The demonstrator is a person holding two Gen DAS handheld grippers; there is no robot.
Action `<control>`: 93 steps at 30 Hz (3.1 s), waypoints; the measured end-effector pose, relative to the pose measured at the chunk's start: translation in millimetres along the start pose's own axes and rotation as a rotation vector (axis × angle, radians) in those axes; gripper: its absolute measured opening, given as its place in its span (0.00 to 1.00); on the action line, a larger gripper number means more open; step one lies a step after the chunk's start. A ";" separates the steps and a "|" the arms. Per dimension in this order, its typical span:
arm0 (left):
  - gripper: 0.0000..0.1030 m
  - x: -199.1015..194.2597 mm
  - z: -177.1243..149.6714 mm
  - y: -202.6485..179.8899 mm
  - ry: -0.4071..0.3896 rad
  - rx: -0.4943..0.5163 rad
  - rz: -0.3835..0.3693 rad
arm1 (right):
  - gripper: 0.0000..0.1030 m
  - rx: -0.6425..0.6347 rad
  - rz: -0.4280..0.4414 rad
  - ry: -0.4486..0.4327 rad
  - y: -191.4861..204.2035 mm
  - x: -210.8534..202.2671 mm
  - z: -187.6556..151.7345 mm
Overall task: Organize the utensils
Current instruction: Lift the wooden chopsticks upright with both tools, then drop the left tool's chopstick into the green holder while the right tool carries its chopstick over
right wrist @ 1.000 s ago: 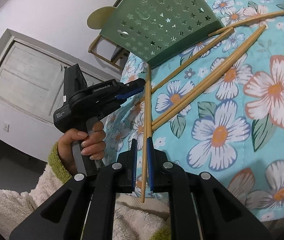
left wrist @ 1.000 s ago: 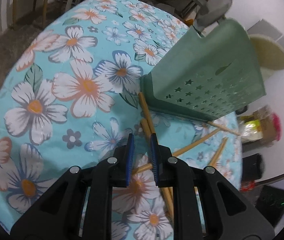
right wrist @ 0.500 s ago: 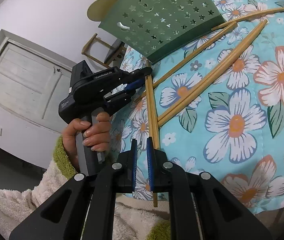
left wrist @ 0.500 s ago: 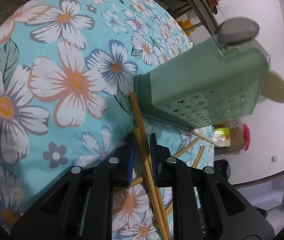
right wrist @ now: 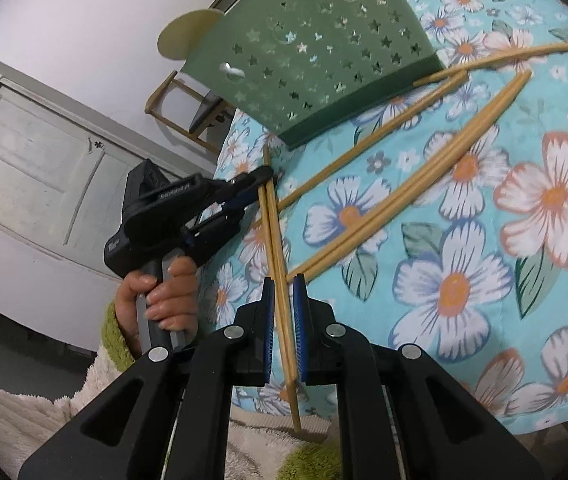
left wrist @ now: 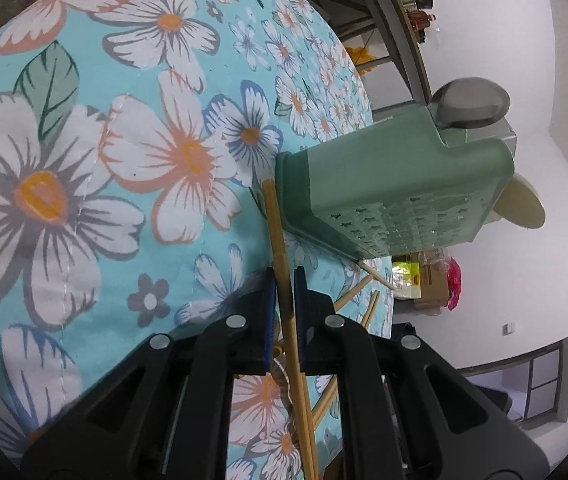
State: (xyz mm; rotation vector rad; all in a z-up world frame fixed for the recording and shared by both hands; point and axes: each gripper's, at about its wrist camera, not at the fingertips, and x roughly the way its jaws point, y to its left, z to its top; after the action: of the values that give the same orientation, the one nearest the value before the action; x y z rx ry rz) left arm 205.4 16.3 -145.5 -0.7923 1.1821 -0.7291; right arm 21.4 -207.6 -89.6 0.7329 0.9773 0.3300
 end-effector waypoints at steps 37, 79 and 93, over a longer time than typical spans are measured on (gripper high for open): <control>0.10 -76.4 2.6 -11.4 -0.179 0.234 0.251 | 0.15 -0.498 -0.289 0.029 92.0 92.0 74.5; 0.05 -121.8 -27.3 -121.1 -0.293 0.514 0.125 | 0.07 -0.493 -0.346 -0.485 120.8 -85.5 73.2; 0.05 -170.2 -31.4 -264.6 -0.554 0.814 -0.116 | 0.07 -0.380 -0.317 -0.565 84.5 -127.2 54.2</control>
State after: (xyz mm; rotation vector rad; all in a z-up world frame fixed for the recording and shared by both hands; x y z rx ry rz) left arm 115.7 12.0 157.7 -0.3276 0.2791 -0.9169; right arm 4.4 -240.6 68.1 0.2847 0.4595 0.0181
